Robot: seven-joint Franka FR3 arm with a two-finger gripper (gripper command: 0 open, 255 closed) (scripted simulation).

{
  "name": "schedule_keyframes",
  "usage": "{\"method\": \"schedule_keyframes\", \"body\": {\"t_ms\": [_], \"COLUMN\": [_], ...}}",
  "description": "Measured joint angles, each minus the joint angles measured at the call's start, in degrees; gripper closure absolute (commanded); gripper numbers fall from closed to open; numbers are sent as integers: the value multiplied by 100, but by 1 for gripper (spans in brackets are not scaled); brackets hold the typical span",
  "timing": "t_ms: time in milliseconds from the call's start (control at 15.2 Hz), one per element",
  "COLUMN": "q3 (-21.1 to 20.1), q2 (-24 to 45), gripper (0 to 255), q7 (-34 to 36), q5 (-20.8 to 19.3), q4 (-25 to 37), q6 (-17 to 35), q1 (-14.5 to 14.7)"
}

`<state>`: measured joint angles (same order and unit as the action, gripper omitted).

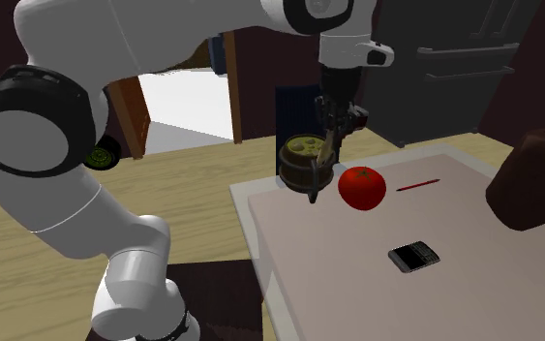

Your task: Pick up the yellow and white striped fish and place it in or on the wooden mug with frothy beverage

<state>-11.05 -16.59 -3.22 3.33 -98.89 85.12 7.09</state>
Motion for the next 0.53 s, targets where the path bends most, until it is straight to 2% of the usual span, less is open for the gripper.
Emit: {"method": "schedule_keyframes", "body": {"t_ms": [528], "q3": [-833], "q2": [674], "gripper": [255], "q7": [1257], "q5": [-44], "q4": [752], "q6": [-58], "q1": [407]}}
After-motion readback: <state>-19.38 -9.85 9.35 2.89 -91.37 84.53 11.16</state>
